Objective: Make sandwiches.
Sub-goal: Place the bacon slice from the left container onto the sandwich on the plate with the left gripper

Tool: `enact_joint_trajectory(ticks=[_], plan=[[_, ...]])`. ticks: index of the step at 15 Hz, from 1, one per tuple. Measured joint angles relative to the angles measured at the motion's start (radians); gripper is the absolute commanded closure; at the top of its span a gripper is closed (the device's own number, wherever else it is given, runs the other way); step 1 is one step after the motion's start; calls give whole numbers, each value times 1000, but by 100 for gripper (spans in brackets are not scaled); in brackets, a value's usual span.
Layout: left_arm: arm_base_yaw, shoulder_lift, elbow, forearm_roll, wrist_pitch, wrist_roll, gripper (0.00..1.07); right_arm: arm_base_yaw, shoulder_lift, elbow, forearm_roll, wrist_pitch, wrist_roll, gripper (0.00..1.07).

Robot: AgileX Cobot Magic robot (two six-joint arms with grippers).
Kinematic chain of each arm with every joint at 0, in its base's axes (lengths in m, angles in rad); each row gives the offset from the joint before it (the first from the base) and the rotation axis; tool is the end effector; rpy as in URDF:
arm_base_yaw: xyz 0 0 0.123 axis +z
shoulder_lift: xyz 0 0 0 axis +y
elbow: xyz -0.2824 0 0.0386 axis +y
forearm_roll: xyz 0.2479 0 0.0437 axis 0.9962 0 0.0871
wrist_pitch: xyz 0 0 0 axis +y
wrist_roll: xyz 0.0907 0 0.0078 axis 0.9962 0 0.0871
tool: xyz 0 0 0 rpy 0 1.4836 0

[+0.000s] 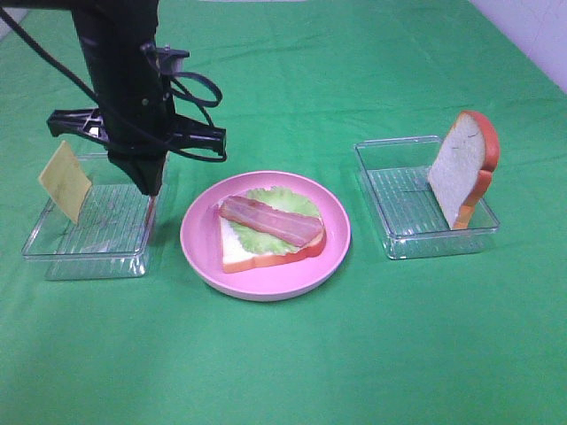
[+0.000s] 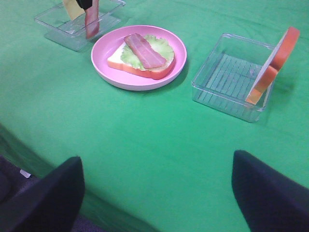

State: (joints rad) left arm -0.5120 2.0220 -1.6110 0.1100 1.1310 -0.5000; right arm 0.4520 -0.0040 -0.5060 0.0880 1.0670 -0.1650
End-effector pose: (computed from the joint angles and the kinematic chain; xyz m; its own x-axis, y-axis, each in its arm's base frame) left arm 0.3646 -0.1945 0.2114 -0.9872 0.0552 -0.1493 0.0503 0.9981 0.0370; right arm -0.0090 0.0034 0.2786 -0.3422 -0.3015 -0.8900 -0.5431 0.8363 -0.0745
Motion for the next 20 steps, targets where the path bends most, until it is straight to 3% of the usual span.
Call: enact_joint_trajectory(ticks=[4, 6, 7, 14, 20], plan=[[0, 0, -146, -37, 63, 55, 107, 0, 0, 0, 0, 0, 0, 31], [0, 0, -211, -110, 68, 98, 107, 0, 0, 0, 0, 0, 0, 31], [0, 0, -254, -219, 39, 147, 107, 0, 0, 0, 0, 0, 0, 31], [0, 72, -257, -567, -140, 303, 107, 0, 0, 0, 0, 0, 0, 31], [-12, 168, -255, -627, -145, 319, 107, 0, 0, 0, 0, 0, 0, 31]])
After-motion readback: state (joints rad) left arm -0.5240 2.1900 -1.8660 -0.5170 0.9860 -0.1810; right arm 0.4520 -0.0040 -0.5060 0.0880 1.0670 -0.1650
